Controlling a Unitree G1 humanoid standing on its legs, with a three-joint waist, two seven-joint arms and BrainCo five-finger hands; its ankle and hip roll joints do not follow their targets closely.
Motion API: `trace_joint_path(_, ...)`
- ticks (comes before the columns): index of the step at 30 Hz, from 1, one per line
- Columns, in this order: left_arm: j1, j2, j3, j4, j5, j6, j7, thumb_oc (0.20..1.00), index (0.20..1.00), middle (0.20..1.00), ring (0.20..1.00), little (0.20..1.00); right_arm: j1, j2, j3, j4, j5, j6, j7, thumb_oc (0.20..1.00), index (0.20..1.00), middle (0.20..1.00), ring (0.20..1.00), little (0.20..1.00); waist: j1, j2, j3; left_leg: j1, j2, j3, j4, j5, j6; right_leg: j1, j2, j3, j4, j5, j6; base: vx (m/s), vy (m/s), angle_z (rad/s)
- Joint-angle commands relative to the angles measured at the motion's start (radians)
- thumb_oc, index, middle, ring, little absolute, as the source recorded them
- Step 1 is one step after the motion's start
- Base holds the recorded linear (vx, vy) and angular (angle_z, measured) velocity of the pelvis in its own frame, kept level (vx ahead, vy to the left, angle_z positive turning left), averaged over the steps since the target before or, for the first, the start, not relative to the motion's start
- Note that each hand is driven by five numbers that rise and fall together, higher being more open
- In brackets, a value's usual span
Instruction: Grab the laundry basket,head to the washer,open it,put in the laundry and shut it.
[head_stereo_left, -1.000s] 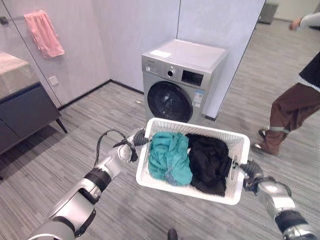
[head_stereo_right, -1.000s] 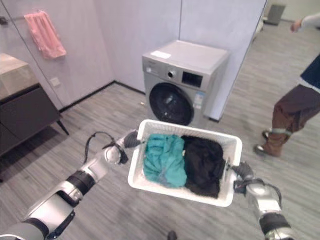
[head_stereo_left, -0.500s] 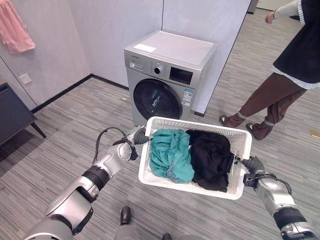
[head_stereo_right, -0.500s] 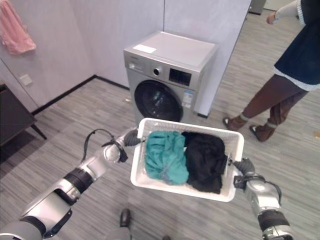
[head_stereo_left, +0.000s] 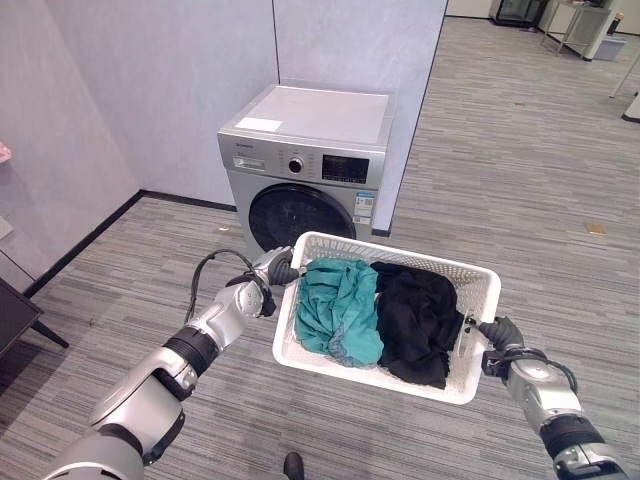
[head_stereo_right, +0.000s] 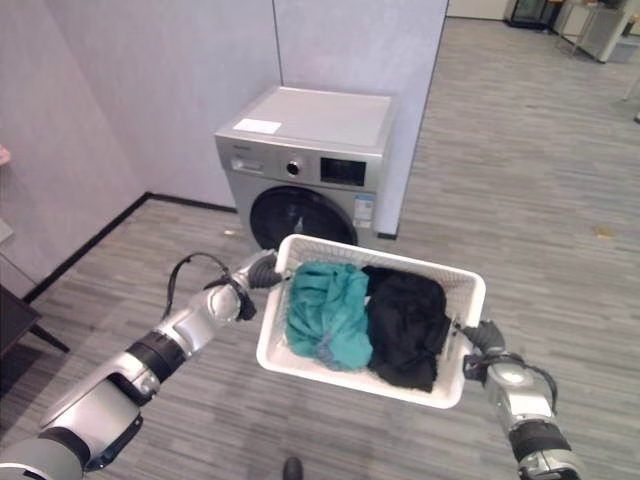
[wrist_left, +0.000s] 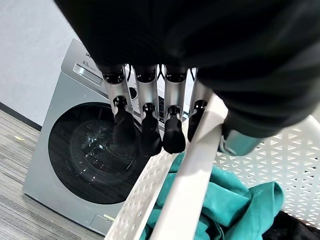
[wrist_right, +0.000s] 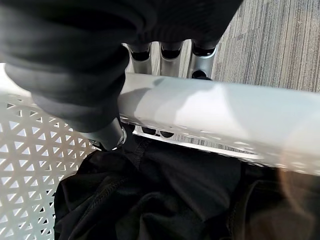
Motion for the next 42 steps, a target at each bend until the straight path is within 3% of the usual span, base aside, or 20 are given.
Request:
trace_joint_path(1,0.274,0.019,0.268,-0.096,0.018,-0.013,0.089,0.2,0.2,0.2,0.2,0.2,0.099,0.134,0.04,-0.032,-0.112,-0.044,0.001,0.2,0.2,0.2,0.2,0.2,0.052,0.036,-0.025,0.041,0.124,0.028,0.012,-0.135,-0.069,-0.062,0.026,-0.21,-0.015,0.011,-0.054,0.02,0.028,-0.3)
trace_joint_path(14,0.289,0.034,0.286,-0.113,0.018,-0.013,0.079,0.2,0.2,0.2,0.2,0.2,0.082,0.119,0.03,-0.133,-0.119,-0.051,0.002,0.2,0.2,0.2,0.2,0.2,0.057,0.034,-0.018,0.042,0.117,0.02,0.012,-0.145,-0.062,-0.065,0.021,-0.199,-0.015,0.012,-0.046,0.03,0.012,0.06)
trace_joint_path(23,0.233,0.102,0.355,-0.203,-0.031,-0.03,0.095,0.2,0.2,0.2,0.2,0.2,0.023,0.046,-0.003,-0.269,-0.107,-0.051,-0.001,0.2,0.2,0.2,0.2,0.2,0.069,0.017,0.025,0.028,0.105,0.024,0.019,-0.155,-0.045,-0.094,0.005,-0.174,-0.015,0.024,-0.028,0.0,0.051,-0.03)
trace_joint_path(27,0.153,0.139,0.371,-0.236,-0.064,-0.045,0.108,0.2,0.2,0.2,0.2,0.2,-0.016,0.003,-0.02,-0.317,-0.089,-0.044,0.011,0.2,0.2,0.2,0.2,0.2,0.08,-0.009,0.05,-0.054,0.08,0.02,0.178,-0.234,-0.023,-0.102,-0.034,-0.159,-0.015,0.04,-0.012,-0.02,0.156,-0.15)
trace_joint_path(30,0.088,0.149,0.346,-0.228,-0.064,-0.043,0.106,0.2,0.2,0.2,0.2,0.2,-0.014,-0.023,-0.043,-0.359,-0.081,-0.042,0.021,0.2,0.2,0.2,0.2,0.2,0.075,-0.007,0.044,-0.068,0.056,0.008,0.212,-0.269,0.004,-0.12,-0.065,-0.158,0.044,0.029,-0.005,0.07,0.216,-0.06)
trace_joint_path(32,0.05,0.151,0.319,-0.227,-0.057,-0.034,0.097,0.2,0.2,0.2,0.2,0.2,-0.017,-0.045,-0.067,-0.381,-0.07,-0.039,0.026,0.2,0.2,0.2,0.2,0.2,0.067,0.002,0.044,-0.056,0.03,-0.001,0.211,-0.281,0.035,-0.161,-0.097,-0.149,0.183,0.036,-0.005,0.1,0.308,-0.02)
trace_joint_path(33,0.032,0.154,0.308,-0.23,-0.047,-0.016,0.086,0.2,0.2,0.2,0.2,0.2,-0.04,-0.069,-0.075,-0.404,-0.068,-0.034,0.035,0.2,0.2,0.2,0.2,0.2,0.051,0.015,0.063,-0.029,0.014,0.003,0.208,-0.289,0.061,-0.222,-0.112,-0.126,0.354,0.077,-0.011,0.12,0.377,-0.07)
trace_joint_path(35,0.013,0.158,0.296,-0.231,-0.045,-0.009,0.079,0.2,0.2,0.2,0.2,0.2,-0.076,-0.095,-0.07,-0.412,-0.062,-0.037,0.04,0.2,0.2,0.2,0.2,0.2,0.044,0.03,0.079,0.011,0.009,0.021,0.189,-0.293,0.075,-0.298,-0.123,-0.139,0.495,0.092,-0.016,0.13,0.315,-0.13)
trace_joint_path(36,0.002,0.152,0.291,-0.226,-0.05,-0.009,0.076,0.2,0.2,0.2,0.2,0.2,-0.084,-0.114,-0.075,-0.427,-0.048,-0.039,0.05,0.2,0.2,0.2,0.2,0.2,0.032,0.039,0.087,0.04,0.007,0.024,0.173,-0.293,0.075,-0.34,-0.109,-0.16,0.537,0.095,-0.018,0.23,0.222,-0.16)
trace_joint_path(38,-0.01,0.149,0.294,-0.223,-0.054,-0.016,0.077,0.2,0.2,0.2,0.2,0.2,-0.092,-0.173,-0.092,-0.462,-0.026,-0.047,0.06,0.2,0.2,0.2,0.2,0.2,0.002,0.043,0.096,0.115,-0.009,0.01,0.126,-0.296,0.067,-0.407,-0.024,-0.176,0.468,0.067,-0.018,0.24,0.111,-0.04)
trace_joint_path(39,-0.011,0.149,0.294,-0.223,-0.054,-0.016,0.077,0.2,0.2,0.2,0.2,0.2,-0.093,-0.174,-0.093,-0.462,-0.025,-0.047,0.06,0.2,0.2,0.2,0.2,0.2,0.002,0.045,0.096,0.114,-0.007,0.009,0.123,-0.292,0.066,-0.404,-0.022,-0.179,0.458,0.074,-0.02,0.24,0.034,0.17)
trace_joint_path(40,-0.019,0.157,0.297,-0.224,-0.052,-0.02,0.073,0.2,0.2,0.2,0.2,0.2,-0.103,-0.211,-0.105,-0.476,-0.003,-0.059,0.063,0.2,0.2,0.2,0.2,0.2,-0.019,0.042,0.095,0.159,-0.02,-0.006,0.102,-0.307,0.061,-0.439,0.033,-0.195,0.354,0.072,-0.019,0.26,0.023,0.27)
trace_joint_path(42,-0.033,0.161,0.307,-0.228,-0.049,-0.022,0.073,0.2,0.2,0.2,0.2,0.2,-0.106,-0.241,-0.123,-0.493,0.01,-0.07,0.06,0.2,0.2,0.2,0.2,0.2,-0.035,0.031,0.09,0.2,-0.035,-0.019,0.096,-0.334,0.053,-0.463,0.076,-0.226,0.237,0.095,-0.009,0.29,0.01,0.43)
